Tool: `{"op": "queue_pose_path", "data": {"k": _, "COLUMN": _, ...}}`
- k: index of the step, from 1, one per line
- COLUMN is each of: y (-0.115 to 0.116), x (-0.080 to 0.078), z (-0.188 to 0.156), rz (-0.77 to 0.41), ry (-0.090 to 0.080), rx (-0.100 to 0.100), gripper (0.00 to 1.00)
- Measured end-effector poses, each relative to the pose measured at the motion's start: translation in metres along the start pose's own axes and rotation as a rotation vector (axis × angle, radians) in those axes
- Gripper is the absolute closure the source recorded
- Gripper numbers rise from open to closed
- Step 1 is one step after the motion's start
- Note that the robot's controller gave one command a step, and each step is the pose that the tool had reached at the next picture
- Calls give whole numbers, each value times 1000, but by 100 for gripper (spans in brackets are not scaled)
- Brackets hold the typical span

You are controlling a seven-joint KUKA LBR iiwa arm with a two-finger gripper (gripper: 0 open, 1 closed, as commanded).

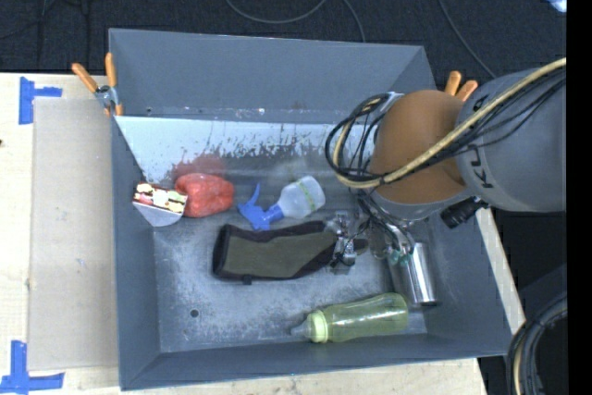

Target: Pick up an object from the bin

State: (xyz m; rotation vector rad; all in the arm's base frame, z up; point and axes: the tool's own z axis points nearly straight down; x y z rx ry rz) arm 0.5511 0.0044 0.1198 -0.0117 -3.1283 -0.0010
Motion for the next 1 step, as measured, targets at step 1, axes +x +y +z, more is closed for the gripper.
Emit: {"op": "queue_pose_path", "data": {"k": 1, "y": 0, "x": -2, "z": -22, "rz": 0, "ry": -10, "rx": 0, "gripper": 100}}
